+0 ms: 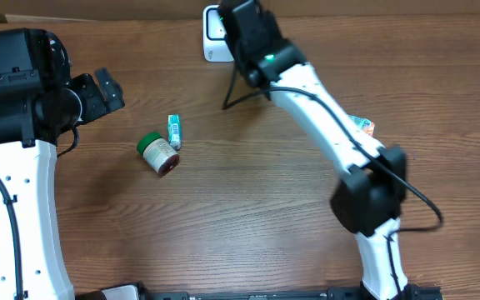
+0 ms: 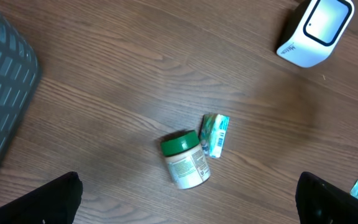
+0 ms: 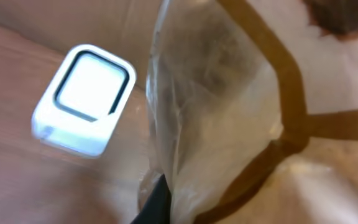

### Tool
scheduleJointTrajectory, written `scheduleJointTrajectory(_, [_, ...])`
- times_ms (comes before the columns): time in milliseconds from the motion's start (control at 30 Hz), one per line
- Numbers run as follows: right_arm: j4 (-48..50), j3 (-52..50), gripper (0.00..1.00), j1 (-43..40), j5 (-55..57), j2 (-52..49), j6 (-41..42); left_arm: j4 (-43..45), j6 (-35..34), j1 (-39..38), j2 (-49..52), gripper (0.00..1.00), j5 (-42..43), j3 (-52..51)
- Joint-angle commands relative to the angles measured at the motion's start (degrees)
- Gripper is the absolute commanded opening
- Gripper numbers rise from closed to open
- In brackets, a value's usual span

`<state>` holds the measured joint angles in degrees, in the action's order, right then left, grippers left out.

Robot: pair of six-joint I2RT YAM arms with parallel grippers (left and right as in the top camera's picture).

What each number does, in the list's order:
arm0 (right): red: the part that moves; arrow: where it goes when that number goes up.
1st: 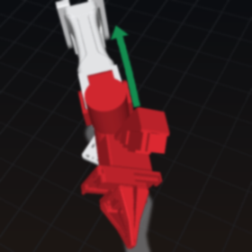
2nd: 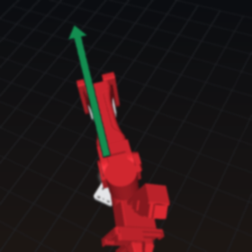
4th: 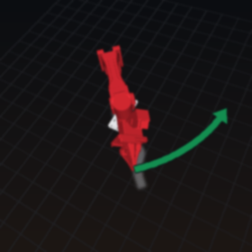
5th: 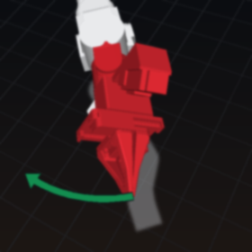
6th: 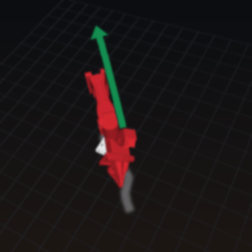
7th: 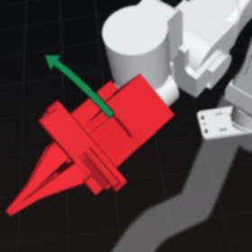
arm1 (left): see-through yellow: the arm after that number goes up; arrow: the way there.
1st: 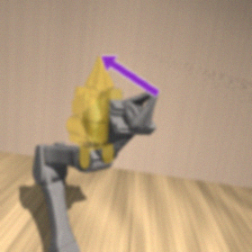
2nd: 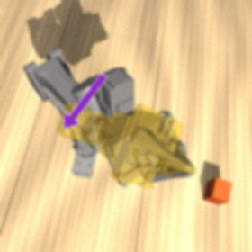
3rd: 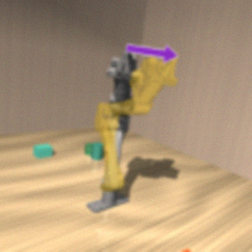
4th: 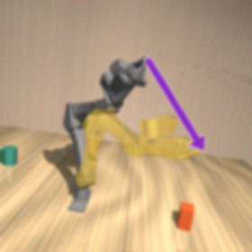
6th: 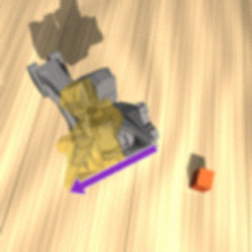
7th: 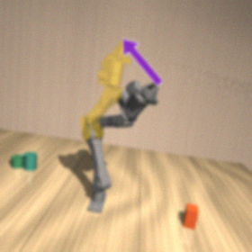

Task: Scan the item barcode
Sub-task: 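Carry the clear bag to the white scanner with the right gripper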

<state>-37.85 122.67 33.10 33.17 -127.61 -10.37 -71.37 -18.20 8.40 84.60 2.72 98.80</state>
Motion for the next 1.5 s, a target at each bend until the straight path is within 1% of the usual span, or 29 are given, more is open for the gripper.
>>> scheduleJointTrajectory(0, [9.29, 1.51, 0.04, 1.7, 9.92, -5.16, -16.06, -0.02, 0.44, 0.31, -0.68, 1.0, -0.37, 0.85])
scheduleJointTrajectory(200, [25.03, 1.49, 0.04, 2.43, 13.38, -11.78, -32.11, -0.02, 0.44, 0.31, -0.68, 1.0, -0.37, 0.85])
scheduleJointTrajectory(300, [29.29, 1.49, 0.04, 2.43, 13.66, -14.21, -37.86, -0.02, 0.44, 0.31, -0.68, 1.0, -0.37, 0.85])
scheduleJointTrajectory(367, [30.97, 1.49, 0.04, 2.4, 14.62, -15.52, -39.52, -0.02, 0.44, 0.31, -0.68, 1.0, -0.37, 0.85])
scheduleJointTrajectory(433, [32.26, 1.49, 0.04, 2.4, 16.57, -16.79, -39.63, -0.02, 0.44, 0.31, -0.68, 1.0, -0.37, 0.85])
scheduleJointTrajectory(600, [31.45, 1.46, 0.04, 2.4, 18.67, -18.43, -39.6, -0.02, 0.44, 0.31, -0.68, 1.0, -0.37, 0.85])
scheduleJointTrajectory(933, [30.77, 1.46, 0.04, 2.84, 20.83, -18.47, -39.34, -0.02, 0.44, 0.31, -0.68, 1.0, -0.37, 0.83])
scheduleJointTrajectory(1233, [28.06, 1.46, 0.04, 3.3, 20.83, -18.1, -38.86, -0.02, 0.44, 0.31, -0.68, 0.99, -0.37, 0.85])
scheduleJointTrajectory(1367, [25.05, 1.46, 0.04, 4.42, 20.63, -15.06, -29.18, -0.02, 0.44, 0.31, -0.68, 1.0, -0.37, 0.85])
scheduleJointTrajectory(1467, [19.19, 1.49, 0.04, 5.07, 18.47, -11.52, -25.73, -0.02, 0.44, 0.31, -0.68, 1.0, -0.37, 0.83])
